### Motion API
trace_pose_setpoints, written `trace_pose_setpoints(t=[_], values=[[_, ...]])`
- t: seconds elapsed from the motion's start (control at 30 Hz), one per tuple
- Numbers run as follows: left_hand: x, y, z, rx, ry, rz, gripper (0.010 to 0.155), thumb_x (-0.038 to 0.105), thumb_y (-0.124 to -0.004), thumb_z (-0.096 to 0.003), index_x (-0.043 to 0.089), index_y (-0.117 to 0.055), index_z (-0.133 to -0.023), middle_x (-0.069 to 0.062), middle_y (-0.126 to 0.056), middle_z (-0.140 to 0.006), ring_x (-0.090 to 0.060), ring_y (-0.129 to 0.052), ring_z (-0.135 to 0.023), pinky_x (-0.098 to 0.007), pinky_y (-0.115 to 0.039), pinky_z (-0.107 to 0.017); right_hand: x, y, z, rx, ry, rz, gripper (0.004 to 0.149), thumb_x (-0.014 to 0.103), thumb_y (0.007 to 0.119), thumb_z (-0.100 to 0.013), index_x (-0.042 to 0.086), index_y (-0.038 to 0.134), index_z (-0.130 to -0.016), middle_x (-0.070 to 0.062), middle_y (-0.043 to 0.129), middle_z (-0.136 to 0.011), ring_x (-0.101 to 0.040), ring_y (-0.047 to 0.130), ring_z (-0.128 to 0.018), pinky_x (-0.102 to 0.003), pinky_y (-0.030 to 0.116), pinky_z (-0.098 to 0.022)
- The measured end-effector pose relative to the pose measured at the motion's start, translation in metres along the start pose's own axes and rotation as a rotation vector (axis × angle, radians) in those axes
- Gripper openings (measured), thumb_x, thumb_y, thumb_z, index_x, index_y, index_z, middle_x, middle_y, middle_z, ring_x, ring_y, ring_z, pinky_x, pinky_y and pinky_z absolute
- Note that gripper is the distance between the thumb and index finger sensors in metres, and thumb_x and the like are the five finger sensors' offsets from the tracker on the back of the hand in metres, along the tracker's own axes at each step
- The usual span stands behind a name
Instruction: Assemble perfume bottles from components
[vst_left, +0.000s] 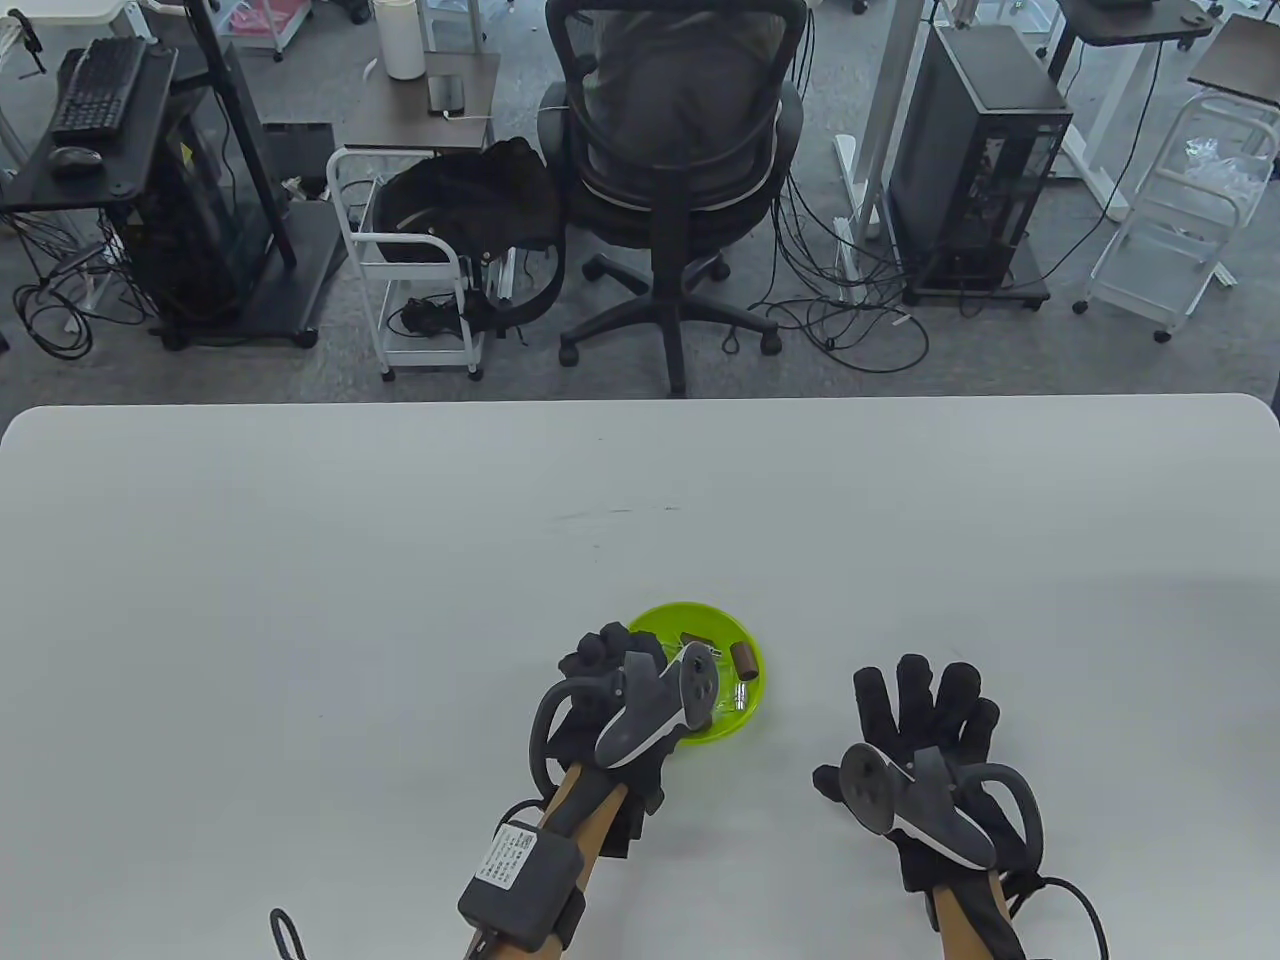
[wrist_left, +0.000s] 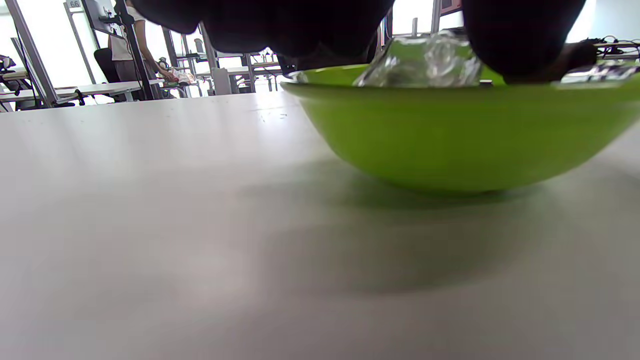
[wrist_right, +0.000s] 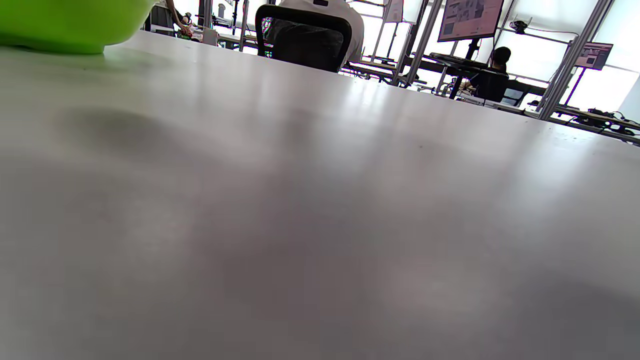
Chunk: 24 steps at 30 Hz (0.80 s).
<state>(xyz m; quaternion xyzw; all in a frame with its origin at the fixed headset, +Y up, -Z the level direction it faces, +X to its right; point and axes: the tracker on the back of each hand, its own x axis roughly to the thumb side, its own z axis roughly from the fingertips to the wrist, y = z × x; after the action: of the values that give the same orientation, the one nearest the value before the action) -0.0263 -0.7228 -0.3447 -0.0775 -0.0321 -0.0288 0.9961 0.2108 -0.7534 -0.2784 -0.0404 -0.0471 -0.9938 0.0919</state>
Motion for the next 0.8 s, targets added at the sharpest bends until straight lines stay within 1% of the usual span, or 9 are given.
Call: trace_pose_setpoints(t=[0.07, 0.2, 0.37, 0.57, 0.7, 0.8], values=[[0.004, -0.002, -0.003, -0.03, 0.02, -0.004, 0.083, 0.068, -0.067, -0.0487, 0.016, -0.058, -0.112, -0.02, -0.056, -0.117, -0.046, -0.065, -0.103, -0.056, -0.059, -0.078, 0.0, 0.0, 0.0, 0.004, -0.001, 0.001, 0.098, 0.075, 0.046, -0.05, 0.016, -0.001, -0.113, -0.034, 0.001, -0.117, -0.073, 0.004, -0.096, -0.079, 0.023, -0.071], [0.011, -0.001, -0.005, -0.025, 0.028, -0.042, 0.081, 0.067, -0.07, -0.0488, 0.015, -0.062, -0.111, -0.02, -0.057, -0.117, -0.047, -0.065, -0.103, -0.056, -0.059, -0.078, 0.0, 0.0, 0.001, 0.004, -0.001, 0.0, 0.098, 0.075, 0.046, -0.05, 0.015, -0.001, -0.113, -0.034, 0.001, -0.117, -0.073, 0.004, -0.096, -0.079, 0.023, -0.071], [0.013, -0.004, -0.005, -0.01, 0.041, -0.055, 0.08, 0.065, -0.07, -0.0495, 0.014, -0.061, -0.111, -0.021, -0.057, -0.116, -0.047, -0.065, -0.102, -0.056, -0.059, -0.078, 0.0, 0.0, 0.001, 0.003, -0.001, -0.002, 0.098, 0.074, 0.046, -0.051, 0.015, -0.001, -0.113, -0.034, 0.001, -0.117, -0.073, 0.004, -0.096, -0.079, 0.023, -0.071], [0.014, -0.004, -0.004, 0.039, 0.037, -0.058, 0.077, 0.063, -0.071, -0.0498, 0.013, -0.065, -0.108, -0.021, -0.061, -0.114, -0.047, -0.07, -0.099, -0.054, -0.062, -0.077, 0.0, 0.0, 0.001, 0.001, -0.002, -0.003, 0.098, 0.074, 0.047, -0.051, 0.015, 0.0, -0.113, -0.034, 0.001, -0.117, -0.073, 0.005, -0.096, -0.079, 0.024, -0.071], [0.015, -0.005, -0.002, 0.103, 0.017, -0.078, 0.072, 0.062, -0.073, -0.0496, 0.014, -0.071, -0.104, -0.02, -0.068, -0.11, -0.046, -0.076, -0.095, -0.053, -0.067, -0.074, 0.0, 0.0, 0.001, 0.004, -0.002, -0.004, 0.098, 0.074, 0.047, -0.051, 0.015, 0.0, -0.113, -0.034, 0.001, -0.117, -0.073, 0.006, -0.097, -0.079, 0.024, -0.071], [0.012, -0.004, 0.002, 0.149, -0.005, -0.077, 0.071, 0.063, -0.071, -0.0491, 0.015, -0.072, -0.102, -0.02, -0.073, -0.107, -0.044, -0.082, -0.091, -0.05, -0.071, -0.072, 0.0, 0.0, 0.001, 0.005, -0.002, -0.006, 0.098, 0.074, 0.047, -0.051, 0.015, 0.0, -0.113, -0.034, 0.001, -0.117, -0.074, 0.006, -0.097, -0.079, 0.025, -0.071]])
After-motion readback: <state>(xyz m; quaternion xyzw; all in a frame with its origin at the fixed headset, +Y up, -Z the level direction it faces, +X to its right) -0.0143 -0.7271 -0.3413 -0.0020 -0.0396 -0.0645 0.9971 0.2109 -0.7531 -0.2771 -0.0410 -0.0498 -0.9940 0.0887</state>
